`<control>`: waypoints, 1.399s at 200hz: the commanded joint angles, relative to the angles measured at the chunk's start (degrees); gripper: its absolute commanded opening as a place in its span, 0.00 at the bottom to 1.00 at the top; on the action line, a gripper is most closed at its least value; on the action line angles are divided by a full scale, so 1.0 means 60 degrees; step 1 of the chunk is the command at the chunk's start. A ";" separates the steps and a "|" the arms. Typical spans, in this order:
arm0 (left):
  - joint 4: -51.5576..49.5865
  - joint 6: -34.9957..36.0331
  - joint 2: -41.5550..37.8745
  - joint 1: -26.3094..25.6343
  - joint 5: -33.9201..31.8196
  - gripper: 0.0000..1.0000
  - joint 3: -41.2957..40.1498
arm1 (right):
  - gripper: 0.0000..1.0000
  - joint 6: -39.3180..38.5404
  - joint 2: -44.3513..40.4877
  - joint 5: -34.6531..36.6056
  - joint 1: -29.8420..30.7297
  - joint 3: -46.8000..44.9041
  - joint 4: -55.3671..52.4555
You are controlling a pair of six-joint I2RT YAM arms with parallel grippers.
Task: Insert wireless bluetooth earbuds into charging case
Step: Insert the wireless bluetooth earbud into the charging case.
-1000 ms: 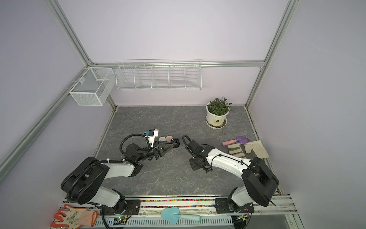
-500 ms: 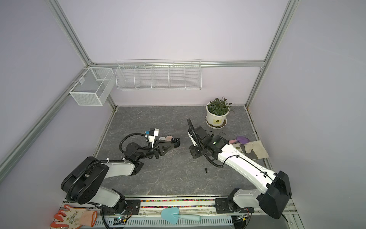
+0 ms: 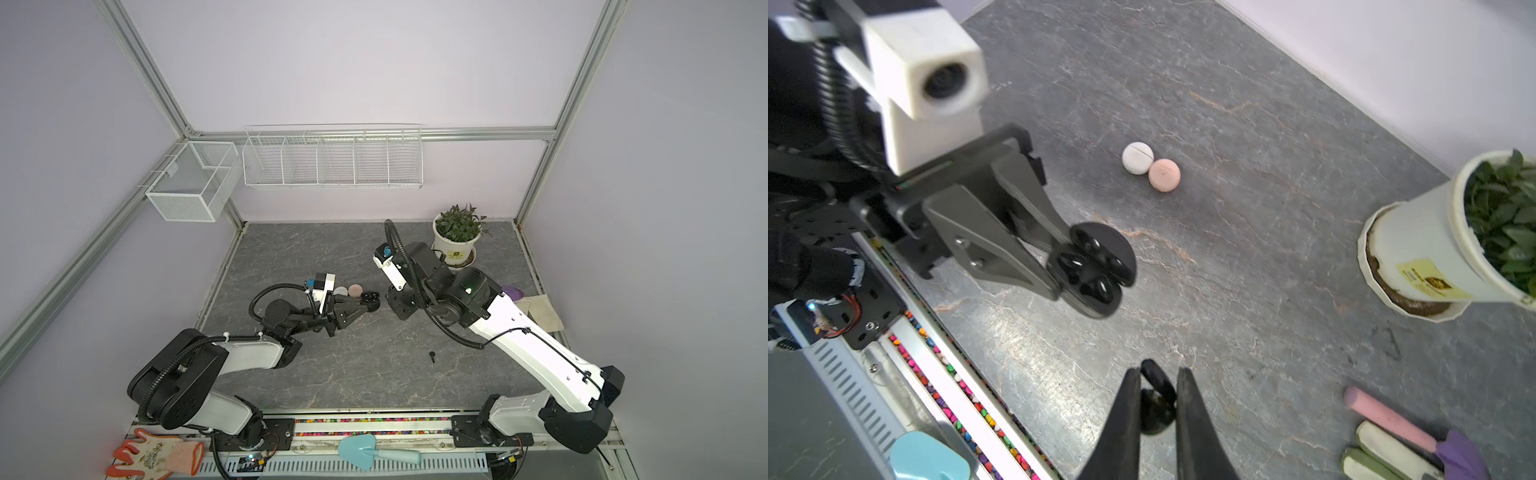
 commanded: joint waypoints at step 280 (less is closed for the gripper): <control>0.0415 0.0362 -0.0216 -0.0039 0.0113 0.00 0.0148 | 0.14 -0.1212 0.2057 0.0434 0.0901 0.0819 0.0123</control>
